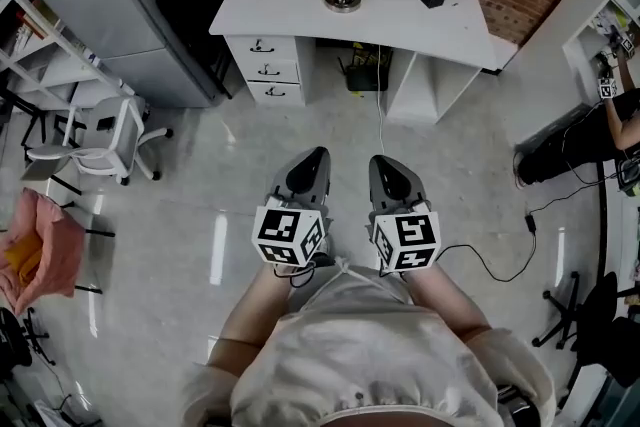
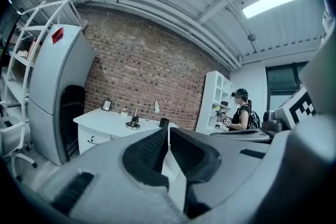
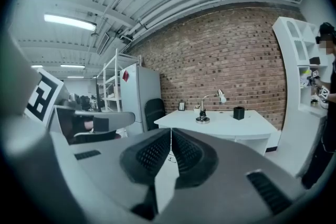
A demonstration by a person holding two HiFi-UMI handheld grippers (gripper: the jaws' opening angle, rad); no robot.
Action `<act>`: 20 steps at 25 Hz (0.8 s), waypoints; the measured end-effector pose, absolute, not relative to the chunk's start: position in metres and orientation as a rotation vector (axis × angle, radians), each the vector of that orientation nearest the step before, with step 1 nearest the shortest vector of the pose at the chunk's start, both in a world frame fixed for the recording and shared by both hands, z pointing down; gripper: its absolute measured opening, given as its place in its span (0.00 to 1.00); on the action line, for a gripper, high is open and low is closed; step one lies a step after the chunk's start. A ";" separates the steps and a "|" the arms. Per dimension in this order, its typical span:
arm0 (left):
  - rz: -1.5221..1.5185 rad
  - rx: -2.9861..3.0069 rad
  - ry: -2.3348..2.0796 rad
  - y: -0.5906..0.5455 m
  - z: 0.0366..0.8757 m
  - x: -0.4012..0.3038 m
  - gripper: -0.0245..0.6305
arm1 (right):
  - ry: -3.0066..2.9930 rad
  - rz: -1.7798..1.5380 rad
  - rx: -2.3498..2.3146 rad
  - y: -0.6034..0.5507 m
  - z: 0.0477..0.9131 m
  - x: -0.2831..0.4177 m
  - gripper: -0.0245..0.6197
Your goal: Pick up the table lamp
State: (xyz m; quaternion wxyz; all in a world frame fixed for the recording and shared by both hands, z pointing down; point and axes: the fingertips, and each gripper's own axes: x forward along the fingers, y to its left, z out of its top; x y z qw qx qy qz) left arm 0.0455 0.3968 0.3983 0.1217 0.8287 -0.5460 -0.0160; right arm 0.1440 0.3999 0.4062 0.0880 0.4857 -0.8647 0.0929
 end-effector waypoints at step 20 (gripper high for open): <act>-0.033 2.316 -1.590 0.285 0.425 -0.065 0.08 | -2.544 0.335 1.430 0.268 0.424 0.050 0.08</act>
